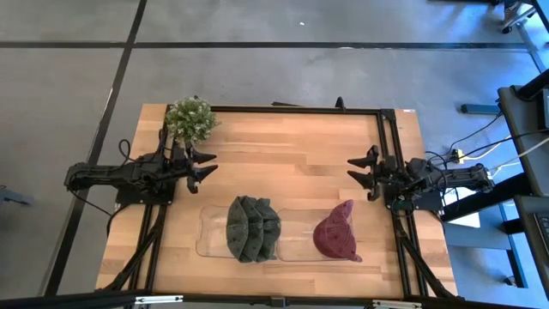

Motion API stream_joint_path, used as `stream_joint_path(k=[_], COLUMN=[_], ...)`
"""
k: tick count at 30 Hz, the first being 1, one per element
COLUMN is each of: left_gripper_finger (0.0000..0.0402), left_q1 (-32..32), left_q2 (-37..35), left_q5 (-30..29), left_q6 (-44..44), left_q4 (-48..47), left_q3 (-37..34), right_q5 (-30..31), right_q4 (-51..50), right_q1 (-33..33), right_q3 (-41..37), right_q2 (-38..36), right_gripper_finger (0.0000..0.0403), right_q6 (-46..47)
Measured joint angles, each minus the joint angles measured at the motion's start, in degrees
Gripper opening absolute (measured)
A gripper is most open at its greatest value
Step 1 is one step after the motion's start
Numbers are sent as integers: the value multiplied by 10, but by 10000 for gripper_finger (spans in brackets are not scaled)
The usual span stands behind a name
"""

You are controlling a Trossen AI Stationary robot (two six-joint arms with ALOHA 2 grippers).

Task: Pick & Place hat
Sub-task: Return to Home Position

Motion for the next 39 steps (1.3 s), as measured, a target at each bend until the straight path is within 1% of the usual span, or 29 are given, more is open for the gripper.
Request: stream_joint_path(k=[6,11,39], left_gripper_finger=[195,197,197], left_q1=[0,0,0], left_q2=[0,0,0], left_q5=[-1,-1,-1], left_q6=[0,0,0], left_q4=[0,0,0], left_q3=[0,0,0], right_q5=[46,44,43], right_q4=[-58,-59,-58], right_q1=[0,0,0], right_q3=[0,0,0], right_q2=[2,4,5], right_gripper_finger=[193,193,193], right_q6=[-6,28,27])
